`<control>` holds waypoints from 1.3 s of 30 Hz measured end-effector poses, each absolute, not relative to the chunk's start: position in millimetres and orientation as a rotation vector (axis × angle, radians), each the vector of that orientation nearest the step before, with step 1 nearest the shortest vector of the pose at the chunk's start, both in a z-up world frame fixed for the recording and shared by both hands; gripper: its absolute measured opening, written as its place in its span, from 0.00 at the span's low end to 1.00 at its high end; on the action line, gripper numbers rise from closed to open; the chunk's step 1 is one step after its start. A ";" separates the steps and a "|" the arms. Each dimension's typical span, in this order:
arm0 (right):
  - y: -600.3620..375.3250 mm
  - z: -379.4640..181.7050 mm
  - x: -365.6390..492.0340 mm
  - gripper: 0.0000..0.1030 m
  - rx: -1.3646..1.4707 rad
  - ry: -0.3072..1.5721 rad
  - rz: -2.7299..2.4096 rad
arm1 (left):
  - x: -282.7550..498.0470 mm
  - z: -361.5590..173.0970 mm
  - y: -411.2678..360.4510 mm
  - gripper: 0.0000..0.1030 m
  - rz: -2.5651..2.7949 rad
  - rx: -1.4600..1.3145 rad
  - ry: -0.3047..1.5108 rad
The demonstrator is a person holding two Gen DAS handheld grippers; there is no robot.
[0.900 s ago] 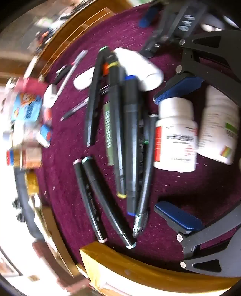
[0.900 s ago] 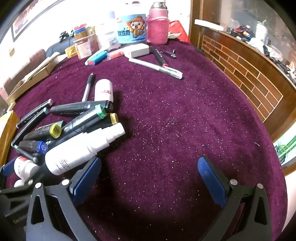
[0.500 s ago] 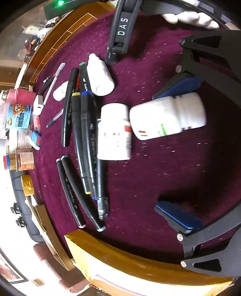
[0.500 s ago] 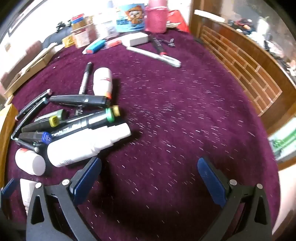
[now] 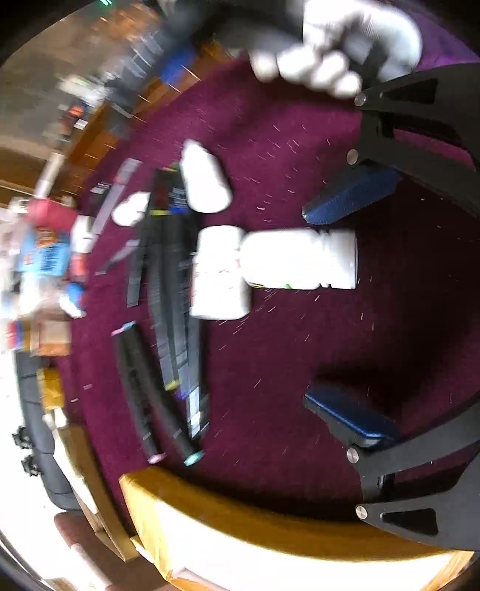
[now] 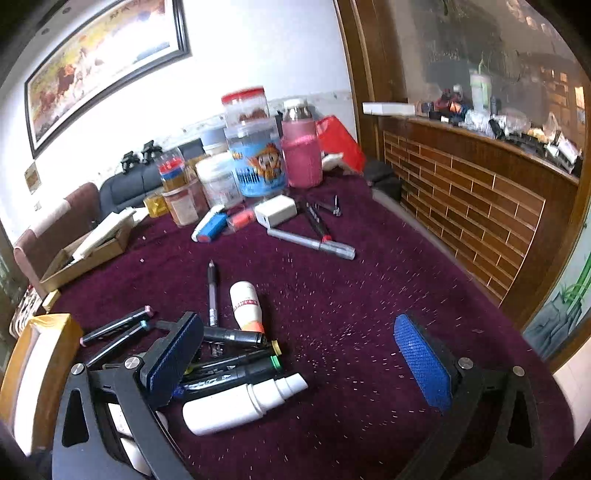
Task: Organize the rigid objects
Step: 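Grasp a black marker from the pile with the left gripper, then carry the black marker to the white tray and release it with the left gripper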
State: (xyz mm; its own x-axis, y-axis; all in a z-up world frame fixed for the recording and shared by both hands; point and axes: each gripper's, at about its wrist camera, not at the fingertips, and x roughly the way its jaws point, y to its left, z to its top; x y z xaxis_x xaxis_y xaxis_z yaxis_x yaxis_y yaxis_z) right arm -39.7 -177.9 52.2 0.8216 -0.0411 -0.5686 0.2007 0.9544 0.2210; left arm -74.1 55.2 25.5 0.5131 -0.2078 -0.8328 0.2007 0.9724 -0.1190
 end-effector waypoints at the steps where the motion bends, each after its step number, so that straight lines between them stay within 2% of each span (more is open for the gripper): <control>1: -181.2 45.8 -44.5 0.98 0.300 0.593 -0.114 | -74.8 32.0 61.9 0.88 -0.243 0.011 0.977; 4: -185.2 18.5 -50.8 0.98 0.355 0.613 -0.089 | -69.8 42.1 76.4 0.88 -0.220 0.081 0.919; 9: -196.4 15.9 -52.7 0.98 0.423 0.615 -0.050 | -49.2 45.9 89.9 0.88 -0.245 0.054 0.904; 17: -191.3 17.4 -45.7 0.98 0.411 0.652 -0.017 | 41.2 37.7 87.2 0.87 -0.191 0.145 0.943; 18: -190.7 17.5 -45.4 0.98 0.409 0.655 -0.017 | 50.5 31.6 84.9 0.78 -0.195 0.155 0.956; 19: -190.7 16.7 -45.4 0.98 0.410 0.658 -0.014 | 60.0 22.5 80.8 0.58 -0.194 0.175 0.980; 21: -191.2 16.3 -44.5 0.98 0.413 0.663 -0.015 | 71.2 3.6 76.8 0.31 -0.195 0.201 1.043; 22: -191.3 15.9 -44.2 0.98 0.415 0.665 -0.016 | 70.1 5.0 77.8 0.21 -0.206 0.179 1.021; 24: -192.0 15.2 -43.9 0.98 0.419 0.670 -0.014 | 63.2 4.4 77.6 0.15 -0.225 0.160 1.029; 29: -189.3 14.2 -41.7 0.98 0.408 0.679 -0.006 | 37.1 2.7 76.8 0.13 -0.227 0.160 1.026; 33: -186.7 13.6 -40.5 0.98 0.395 0.684 -0.009 | 43.3 -0.2 69.7 0.22 -0.188 0.157 0.968; 34: -186.7 13.5 -40.4 0.98 0.396 0.684 -0.012 | 45.0 0.3 67.4 0.21 -0.190 0.171 0.964; 36: -187.1 13.0 -40.2 0.98 0.399 0.685 -0.017 | 45.2 3.3 72.4 0.12 -0.214 0.124 0.988; 39: -187.2 12.5 -40.5 0.98 0.396 0.687 -0.022 | 28.2 14.3 85.5 0.11 -0.256 0.048 0.947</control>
